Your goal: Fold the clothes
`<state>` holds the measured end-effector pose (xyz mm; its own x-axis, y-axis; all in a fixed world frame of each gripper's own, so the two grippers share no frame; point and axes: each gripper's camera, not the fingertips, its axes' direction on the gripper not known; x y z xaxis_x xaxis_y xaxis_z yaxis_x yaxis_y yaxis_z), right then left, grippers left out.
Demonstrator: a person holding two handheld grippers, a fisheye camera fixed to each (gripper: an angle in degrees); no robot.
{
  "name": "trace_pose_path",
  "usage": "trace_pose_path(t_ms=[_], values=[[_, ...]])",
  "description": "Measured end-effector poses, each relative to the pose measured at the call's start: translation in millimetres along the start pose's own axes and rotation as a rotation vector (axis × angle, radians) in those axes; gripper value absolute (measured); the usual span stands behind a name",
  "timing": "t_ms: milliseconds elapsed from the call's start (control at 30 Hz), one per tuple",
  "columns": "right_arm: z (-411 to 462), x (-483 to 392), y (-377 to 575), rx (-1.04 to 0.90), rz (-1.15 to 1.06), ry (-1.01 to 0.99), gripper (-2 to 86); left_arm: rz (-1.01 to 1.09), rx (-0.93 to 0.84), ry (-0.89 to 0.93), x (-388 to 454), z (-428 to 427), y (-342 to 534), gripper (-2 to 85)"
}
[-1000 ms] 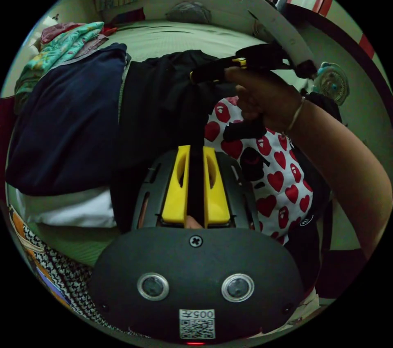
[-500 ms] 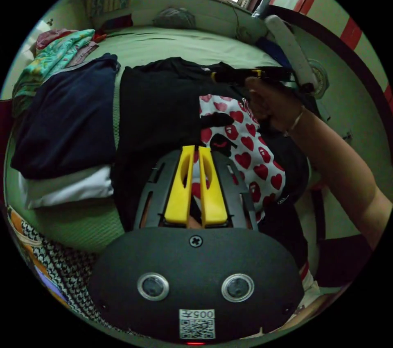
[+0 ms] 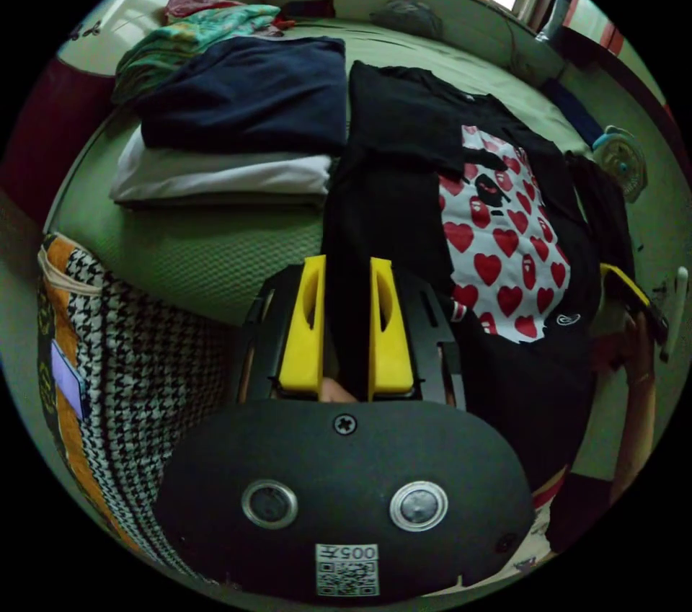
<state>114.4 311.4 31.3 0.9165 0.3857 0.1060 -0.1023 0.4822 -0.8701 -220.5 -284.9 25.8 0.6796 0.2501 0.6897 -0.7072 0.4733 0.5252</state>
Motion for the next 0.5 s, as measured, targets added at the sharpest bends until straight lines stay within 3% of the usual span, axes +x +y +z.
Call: trace_pose_path(t_ms=[500], values=[[-2.0, 18.2, 69.5, -0.067, 0.023, 0.127, 4.3, 0.025, -0.026, -0.025, -13.3, -5.5, 17.3, 11.6]])
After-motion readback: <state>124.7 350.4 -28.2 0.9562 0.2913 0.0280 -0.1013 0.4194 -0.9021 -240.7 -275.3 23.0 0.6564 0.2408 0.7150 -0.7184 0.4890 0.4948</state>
